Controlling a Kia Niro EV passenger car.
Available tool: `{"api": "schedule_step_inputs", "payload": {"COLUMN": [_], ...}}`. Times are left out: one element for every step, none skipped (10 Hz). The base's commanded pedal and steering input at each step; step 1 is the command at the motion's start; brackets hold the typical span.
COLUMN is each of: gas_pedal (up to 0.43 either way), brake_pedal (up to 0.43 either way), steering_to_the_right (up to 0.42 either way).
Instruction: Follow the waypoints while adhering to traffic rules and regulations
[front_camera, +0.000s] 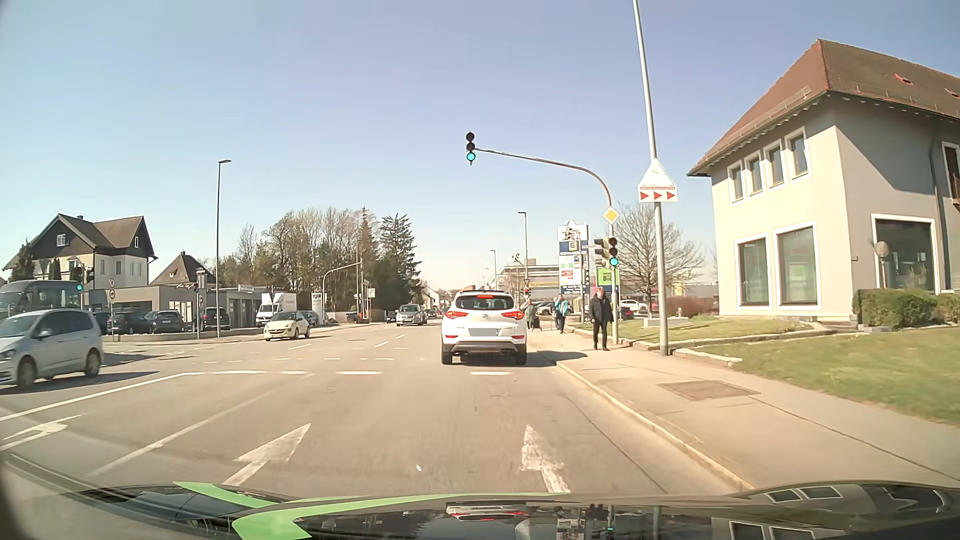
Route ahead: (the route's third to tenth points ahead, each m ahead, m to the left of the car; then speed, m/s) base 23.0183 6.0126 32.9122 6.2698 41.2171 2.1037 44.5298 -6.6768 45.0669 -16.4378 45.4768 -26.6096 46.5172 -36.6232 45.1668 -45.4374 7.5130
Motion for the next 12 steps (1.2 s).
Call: {"api": "schedule_step_inputs", "payload": {"gas_pedal": [0.15, 0.138, 0.098, 0.059, 0.0, 0.0, 0.0, 0.0, 0.0, 0.0, 0.0, 0.0], "brake_pedal": [0.0, 0.0, 0.0, 0.0, 0.0, 0.0, 0.0, 0.0, 0.0, 0.0, 0.0, 0.0], "steering_to_the_right": [-0.021, -0.021, -0.021, -0.021, -0.021, -0.021, -0.021, -0.021, -0.021, -0.021, -0.021, -0.021]}}
